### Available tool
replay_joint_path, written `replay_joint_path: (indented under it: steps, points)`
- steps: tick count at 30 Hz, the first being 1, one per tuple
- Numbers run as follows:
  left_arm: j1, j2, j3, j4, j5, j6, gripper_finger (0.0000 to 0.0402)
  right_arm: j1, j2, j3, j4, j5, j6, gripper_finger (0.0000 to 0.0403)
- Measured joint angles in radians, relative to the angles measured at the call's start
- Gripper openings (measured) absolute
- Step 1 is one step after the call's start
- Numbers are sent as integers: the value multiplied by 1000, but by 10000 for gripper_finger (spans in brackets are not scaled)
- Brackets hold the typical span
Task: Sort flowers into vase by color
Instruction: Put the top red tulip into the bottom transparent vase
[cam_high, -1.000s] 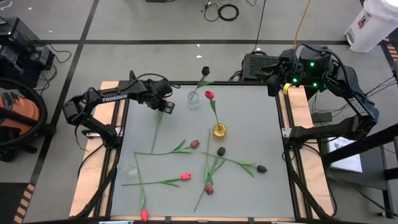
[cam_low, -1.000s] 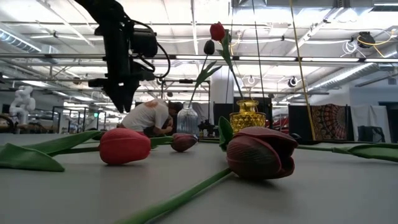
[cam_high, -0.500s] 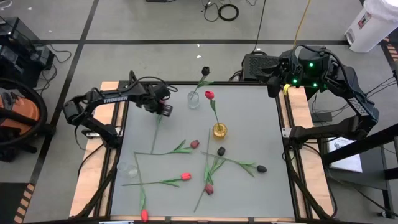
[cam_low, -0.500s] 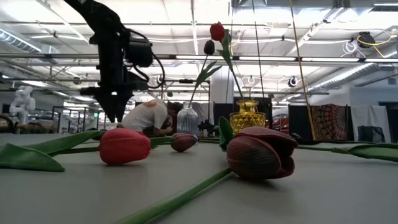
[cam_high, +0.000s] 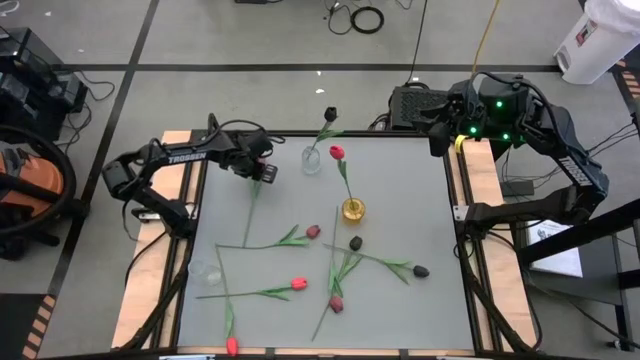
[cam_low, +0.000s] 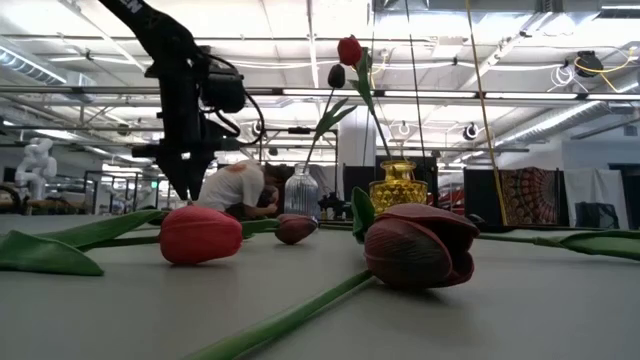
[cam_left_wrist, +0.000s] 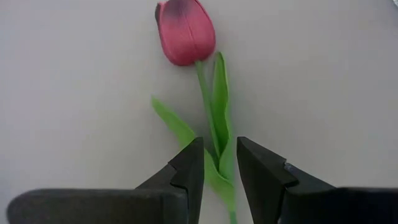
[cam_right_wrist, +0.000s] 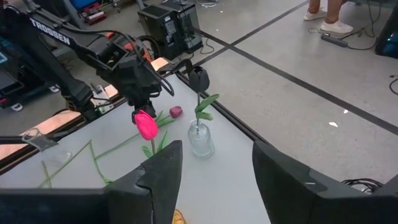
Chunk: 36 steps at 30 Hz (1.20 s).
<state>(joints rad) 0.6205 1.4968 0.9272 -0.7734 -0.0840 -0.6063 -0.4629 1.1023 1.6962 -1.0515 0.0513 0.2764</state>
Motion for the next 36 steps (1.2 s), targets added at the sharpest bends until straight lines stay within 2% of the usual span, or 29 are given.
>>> replay_joint_path:
  steps: [9, 15, 36]
  points:
    - [15, 34, 0, 15, 2, 19, 103, 0, 2, 0, 0, 0, 0, 187]
    - [5, 60, 0, 17, 47, 13, 103, 0, 11, 0, 0, 0, 0, 187]
    - [19, 127, 0, 68, 14, 59, 103, 0, 22, 0, -1, 0, 0, 187]
